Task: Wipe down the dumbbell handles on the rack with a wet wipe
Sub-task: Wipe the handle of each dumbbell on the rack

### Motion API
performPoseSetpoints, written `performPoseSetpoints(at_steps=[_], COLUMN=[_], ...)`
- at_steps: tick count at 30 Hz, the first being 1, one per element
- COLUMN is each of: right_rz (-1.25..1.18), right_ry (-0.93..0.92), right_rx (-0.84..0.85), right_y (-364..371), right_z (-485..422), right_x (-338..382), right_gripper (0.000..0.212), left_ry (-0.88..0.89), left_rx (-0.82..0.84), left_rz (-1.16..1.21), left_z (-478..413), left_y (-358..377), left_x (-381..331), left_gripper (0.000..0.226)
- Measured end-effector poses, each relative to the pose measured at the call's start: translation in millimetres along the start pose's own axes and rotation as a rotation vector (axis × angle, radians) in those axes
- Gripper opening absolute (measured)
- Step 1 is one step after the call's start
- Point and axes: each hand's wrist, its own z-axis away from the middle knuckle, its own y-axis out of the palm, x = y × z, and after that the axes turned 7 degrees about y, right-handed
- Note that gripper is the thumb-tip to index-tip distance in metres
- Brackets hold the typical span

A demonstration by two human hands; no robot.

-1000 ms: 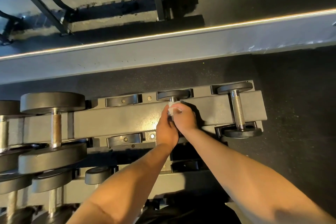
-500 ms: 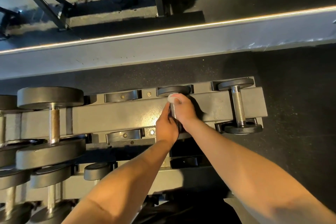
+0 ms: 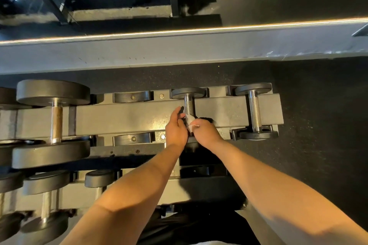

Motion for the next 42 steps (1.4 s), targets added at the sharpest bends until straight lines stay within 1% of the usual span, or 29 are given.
performPoseSetpoints(at_steps=[2, 3, 5, 7, 10, 11, 14, 19, 21, 23, 25, 26, 29, 31, 33, 34, 35, 37, 38, 40, 42], right_rz=[-0.035, -0.076, -0.192, -0.306, -0.37, -0.356, -0.21, -0.064, -0.014, 0.024, 0.071, 0.096, 0.136, 0.165, 0.121, 0.06, -0.021, -0.193, -0.254, -0.313, -0.342], right_ry=[0.019, 0.026, 0.049, 0.119, 0.2, 0.197, 0.151, 0.205, 0.24, 0.29, 0.338, 0.354, 0.336, 0.262, 0.18, 0.147, 0.13, 0.171, 0.197, 0.222, 0.233], right_rx=[0.097, 0.115, 0.067, -0.005, -0.037, -0.039, -0.023, 0.033, 0.033, 0.026, -0.023, -0.061, -0.173, -0.205, -0.21, -0.224, -0.257, -0.305, -0.293, -0.246, -0.218], right_y=[-5, -6, -8, -8, -2, 1, 5, 6, 5, 4, 4, 4, 6, 5, -1, -5, -9, -13, -11, -2, 5], right_z=[2, 1, 0, -2, -6, -7, -10, -15, -19, -23, -23, -20, -12, -7, -3, -1, 0, 3, 4, 5, 4], right_x=[-6, -9, -9, -5, 0, 0, -3, -6, -1, 4, 9, 12, 16, 12, 4, -1, -5, -13, -16, -19, -18], right_gripper=[0.029, 0.03, 0.033, 0.032, 0.031, 0.033, 0.037, 0.034, 0.043, 0.055, 0.064, 0.064, 0.057, 0.041, 0.025, 0.021, 0.021, 0.034, 0.039, 0.038, 0.029], left_ry=[0.005, 0.011, 0.01, 0.001, -0.006, -0.009, -0.002, -0.007, -0.006, -0.01, -0.014, -0.014, -0.004, -0.011, -0.018, -0.021, -0.028, -0.049, -0.055, -0.053, -0.046], left_rx=[0.047, 0.085, 0.14, 0.146, 0.14, 0.142, 0.139, 0.101, 0.099, 0.104, 0.108, 0.108, 0.094, 0.088, 0.085, 0.086, 0.089, 0.09, 0.089, 0.089, 0.097], left_rz=[0.014, 0.0, -0.041, -0.062, -0.078, -0.081, -0.069, -0.052, -0.051, -0.058, -0.066, -0.067, -0.072, -0.07, -0.066, -0.066, -0.068, -0.071, -0.068, -0.067, -0.077], left_z=[4, 7, 16, 23, 23, 22, 22, 21, 21, 21, 20, 20, 20, 22, 22, 23, 23, 26, 28, 31, 33], left_y=[-6, -9, -14, -18, -19, -19, -18, -15, -14, -14, -15, -16, -16, -15, -16, -18, -19, -21, -22, -21, -20], left_x=[4, 7, 16, 25, 29, 28, 29, 30, 30, 30, 30, 30, 30, 29, 28, 29, 29, 29, 29, 28, 25], left_gripper=[0.047, 0.046, 0.047, 0.046, 0.046, 0.046, 0.045, 0.044, 0.043, 0.043, 0.043, 0.043, 0.041, 0.04, 0.039, 0.038, 0.038, 0.037, 0.036, 0.035, 0.035])
